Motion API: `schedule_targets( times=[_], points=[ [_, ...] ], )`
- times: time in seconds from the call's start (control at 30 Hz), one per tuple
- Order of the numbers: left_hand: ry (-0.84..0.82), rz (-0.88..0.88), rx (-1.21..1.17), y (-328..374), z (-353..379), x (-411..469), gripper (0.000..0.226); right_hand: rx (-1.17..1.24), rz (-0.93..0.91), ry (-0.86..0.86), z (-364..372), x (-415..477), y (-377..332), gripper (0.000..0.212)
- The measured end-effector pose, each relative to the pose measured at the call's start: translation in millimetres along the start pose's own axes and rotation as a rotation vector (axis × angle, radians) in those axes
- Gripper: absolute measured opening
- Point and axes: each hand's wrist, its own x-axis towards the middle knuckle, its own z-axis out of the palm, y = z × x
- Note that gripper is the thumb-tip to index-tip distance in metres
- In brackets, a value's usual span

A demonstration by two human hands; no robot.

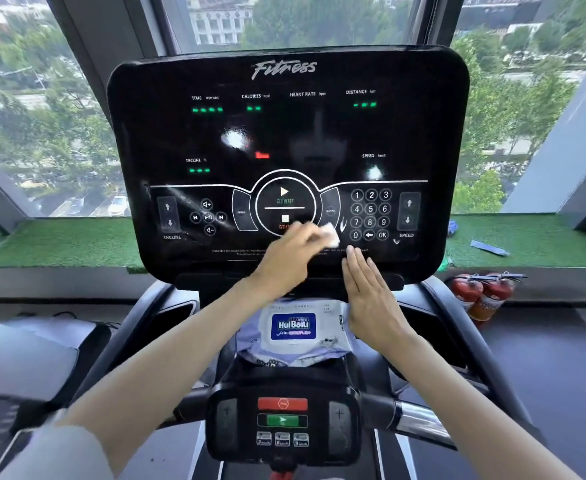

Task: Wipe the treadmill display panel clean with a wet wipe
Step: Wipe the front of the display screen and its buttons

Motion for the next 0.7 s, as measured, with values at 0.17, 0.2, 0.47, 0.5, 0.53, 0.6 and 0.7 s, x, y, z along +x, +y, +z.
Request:
schedule_targets(
  times=[0.17,0.2,0.47,0.5,0.53,0.6,0.7],
  points=[
    [0.072,-0.138,-0.086,-22,-8,-3,0.059,-0.01,-0.002,-0.007,-1,-1,-1,0.074],
    [0.162,-0.24,-0.129,-22,-9,-4,0.058,-0.008,0.004,-0.006,-1,-1,-1,0.075],
    [0.003,-0.042,0.032,-21,-15,-15,0.055,0.005,0.001,-0.015,0,0,0,0.077],
    [0.079,-0.126,-0.001,-22,-16,-16,0.053,0.004,0.0,-0.011,0,-1,0,0.077],
    [0.096,-0.136,-0.003,-20,-15,-17,0.052,0.003,-0.003,-0.01,0,-1,0,0.077],
    [-0.072,0.009,0.053,-7,-9,-16,0.055,0.003,-0.003,-0.018,0,0,-1,0.077],
    [-0.301,0.223,0.116,3,-3,-9,0.058,0.002,0.002,-0.024,-1,0,-1,0.078]
  ],
)
